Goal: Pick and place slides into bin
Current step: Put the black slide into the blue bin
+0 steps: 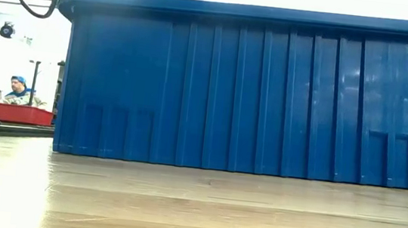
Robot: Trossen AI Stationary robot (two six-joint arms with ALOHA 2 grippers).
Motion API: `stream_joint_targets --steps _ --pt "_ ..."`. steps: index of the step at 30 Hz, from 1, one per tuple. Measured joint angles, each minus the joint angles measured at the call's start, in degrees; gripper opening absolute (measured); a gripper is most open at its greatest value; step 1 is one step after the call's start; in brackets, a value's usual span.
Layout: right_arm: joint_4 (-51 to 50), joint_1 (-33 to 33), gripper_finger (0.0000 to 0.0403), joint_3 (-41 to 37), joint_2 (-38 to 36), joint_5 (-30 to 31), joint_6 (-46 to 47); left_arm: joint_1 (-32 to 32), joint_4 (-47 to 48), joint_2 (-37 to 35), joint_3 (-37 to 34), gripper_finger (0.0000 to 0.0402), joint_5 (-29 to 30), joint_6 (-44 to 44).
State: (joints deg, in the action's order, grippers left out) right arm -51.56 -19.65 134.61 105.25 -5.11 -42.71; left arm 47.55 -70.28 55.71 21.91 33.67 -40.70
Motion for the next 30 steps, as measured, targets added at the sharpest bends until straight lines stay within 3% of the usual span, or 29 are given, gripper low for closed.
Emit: stream_joint_targets --steps 4,8,15,19,21,25,30 --pt "-2.24 -0.01 0.0049 -0.01 -0.81 2.88 2.14 0.0 0.25 -1.48 -0.22 0.0165 1.1 3.11" --pt "-4.91 0.03 0.0049 -0.02 -2.29 4.2 4.86 0.02 0.19 -3.68 -0.22 0.0173 2.23 12.38" --pt "-10.08 -1.57 0.0049 -0.02 -5.75 12.09 11.93 0.02 -0.39 -8.21 -0.24 0.0173 11.04 31.67" --pt "-14.02 -2.23 0.0049 -0.02 -7.53 21.61 15.33 -0.17 -1.27 -11.11 0.43 0.0173 21.82 42.36" --pt "-16.19 -2.21 0.0049 0.02 -7.93 25.54 17.18 -0.7 -1.2 -12.58 2.11 0.0173 26.21 48.62" --pt "-22.13 -1.76 0.0049 0.0 -7.82 33.27 19.17 -1.54 0.22 -13.43 8.84 0.0173 28.53 64.72" --pt "-24.81 -0.05 0.0048 -0.26 -7.72 37.64 19.37 -1.85 14.58 -11.38 22.45 0.0173 35.97 78.82"
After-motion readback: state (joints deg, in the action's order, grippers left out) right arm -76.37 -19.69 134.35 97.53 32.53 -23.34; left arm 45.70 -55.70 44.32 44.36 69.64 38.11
